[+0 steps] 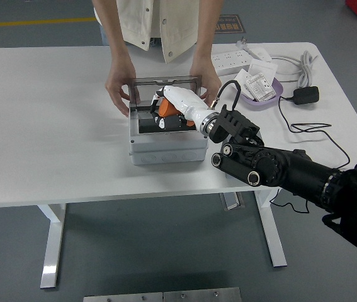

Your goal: Fetch the battery,place it into the box,close the lid of the box

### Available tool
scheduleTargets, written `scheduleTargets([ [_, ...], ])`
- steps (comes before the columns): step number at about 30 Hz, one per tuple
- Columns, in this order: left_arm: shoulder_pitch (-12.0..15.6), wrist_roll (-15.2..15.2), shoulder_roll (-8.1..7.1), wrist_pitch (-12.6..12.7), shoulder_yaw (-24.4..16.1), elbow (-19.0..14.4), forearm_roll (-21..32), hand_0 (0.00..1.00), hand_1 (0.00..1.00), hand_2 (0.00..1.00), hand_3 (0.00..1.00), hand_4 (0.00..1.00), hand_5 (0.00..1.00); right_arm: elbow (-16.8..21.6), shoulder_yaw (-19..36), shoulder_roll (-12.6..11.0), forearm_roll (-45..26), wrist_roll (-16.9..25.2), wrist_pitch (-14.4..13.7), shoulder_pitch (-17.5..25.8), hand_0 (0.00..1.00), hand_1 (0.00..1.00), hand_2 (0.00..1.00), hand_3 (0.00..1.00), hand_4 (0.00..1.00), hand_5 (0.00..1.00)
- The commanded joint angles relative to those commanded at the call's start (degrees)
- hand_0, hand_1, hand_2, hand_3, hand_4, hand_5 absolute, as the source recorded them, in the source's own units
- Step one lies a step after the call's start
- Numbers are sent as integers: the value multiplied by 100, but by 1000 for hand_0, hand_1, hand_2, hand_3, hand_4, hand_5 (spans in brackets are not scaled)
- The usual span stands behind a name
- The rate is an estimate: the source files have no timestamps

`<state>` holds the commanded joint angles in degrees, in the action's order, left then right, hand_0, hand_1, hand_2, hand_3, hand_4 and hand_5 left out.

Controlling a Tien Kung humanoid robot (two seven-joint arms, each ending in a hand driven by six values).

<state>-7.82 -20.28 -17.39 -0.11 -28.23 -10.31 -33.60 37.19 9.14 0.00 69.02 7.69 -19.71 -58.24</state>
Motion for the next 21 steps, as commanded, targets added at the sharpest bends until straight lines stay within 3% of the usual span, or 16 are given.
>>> scheduleTargets([
  [1, -6, -1, 2, -2, -6, 0, -8, 573, 587, 504, 555, 523, 2, -2, 0, 0, -6, 1, 2, 2, 588, 537, 606, 670, 303, 166],
  [2, -12, -1, 5, -4, -4, 0, -12, 573, 587, 504, 555, 523, 2, -6, 4, 0, -12, 2, 4, 6, 788, 676, 667, 709, 464, 209],
  [7, -26, -7, 10, -10, -13, 0, -41, 573, 587, 504, 555, 523, 2, -16, 35, 0, -46, 26, 6, 22, 788, 676, 667, 709, 464, 209],
  [8, -26, -7, 11, -11, -13, 0, -43, 573, 587, 504, 555, 523, 2, -16, 41, 0, -40, 30, 6, 24, 836, 699, 692, 726, 595, 307],
  [19, -25, -17, 19, -27, -4, 0, -60, 573, 587, 504, 555, 523, 2, 66, 250, 0, -17, 47, 40, 86, 853, 704, 695, 747, 632, 318],
  [20, -29, -19, 21, -31, -6, 0, -65, 573, 587, 504, 555, 523, 2, 74, 274, 0, -17, 47, 42, 89, 865, 705, 695, 778, 712, 376],
  [21, -32, -20, 22, -36, -7, 0, -74, 573, 587, 504, 555, 523, 2, 83, 297, 0, -17, 47, 50, 93, 865, 705, 695, 778, 712, 376],
])
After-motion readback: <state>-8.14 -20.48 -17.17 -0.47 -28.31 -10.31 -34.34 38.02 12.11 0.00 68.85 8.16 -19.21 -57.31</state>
